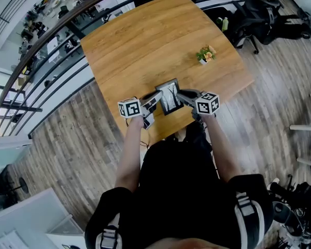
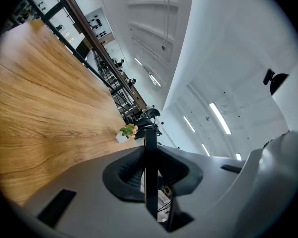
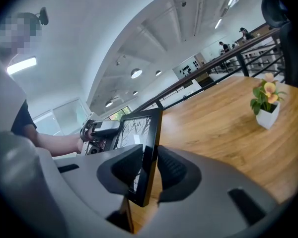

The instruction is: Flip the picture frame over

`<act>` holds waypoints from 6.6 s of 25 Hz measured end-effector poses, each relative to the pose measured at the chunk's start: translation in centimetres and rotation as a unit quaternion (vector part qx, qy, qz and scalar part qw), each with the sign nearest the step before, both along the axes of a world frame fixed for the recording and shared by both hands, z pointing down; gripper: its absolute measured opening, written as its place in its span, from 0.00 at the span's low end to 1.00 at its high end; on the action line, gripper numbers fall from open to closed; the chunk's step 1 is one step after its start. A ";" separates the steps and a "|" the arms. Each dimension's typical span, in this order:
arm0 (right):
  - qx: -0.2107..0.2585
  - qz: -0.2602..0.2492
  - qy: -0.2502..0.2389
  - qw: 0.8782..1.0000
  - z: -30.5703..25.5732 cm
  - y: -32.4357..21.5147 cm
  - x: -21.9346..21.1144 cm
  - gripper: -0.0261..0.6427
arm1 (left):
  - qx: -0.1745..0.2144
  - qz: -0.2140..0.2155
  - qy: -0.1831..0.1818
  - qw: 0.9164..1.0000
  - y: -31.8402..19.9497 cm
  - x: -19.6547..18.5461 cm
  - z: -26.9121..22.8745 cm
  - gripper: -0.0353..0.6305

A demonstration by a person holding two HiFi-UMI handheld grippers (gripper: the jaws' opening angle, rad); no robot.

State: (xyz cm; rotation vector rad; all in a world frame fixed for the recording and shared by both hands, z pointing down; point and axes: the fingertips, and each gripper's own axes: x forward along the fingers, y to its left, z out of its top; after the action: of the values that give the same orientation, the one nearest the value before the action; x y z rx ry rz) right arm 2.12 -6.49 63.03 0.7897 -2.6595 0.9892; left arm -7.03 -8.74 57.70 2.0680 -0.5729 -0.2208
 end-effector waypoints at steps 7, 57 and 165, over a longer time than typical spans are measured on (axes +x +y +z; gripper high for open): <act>0.007 0.014 0.029 0.999 0.8 -0.2 0.1 0.18 | -0.006 -0.031 -0.032 0.999 -0.5 -0.2 1.3 0.18; -0.046 -0.049 0.209 0.976 12.8 -6.1 -0.3 0.17 | -0.106 -0.093 -0.223 0.965 -5.4 -0.6 15.8 0.22; 0.097 -0.023 0.266 0.959 8.6 -0.7 3.0 0.05 | 0.023 -0.206 -0.394 0.895 3.6 -2.9 10.3 0.08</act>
State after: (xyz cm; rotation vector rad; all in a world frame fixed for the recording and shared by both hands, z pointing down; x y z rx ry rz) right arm 5.08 -7.15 71.62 0.8782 -2.3028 0.4223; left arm -9.96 -5.16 67.98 2.0095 -1.5121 0.3979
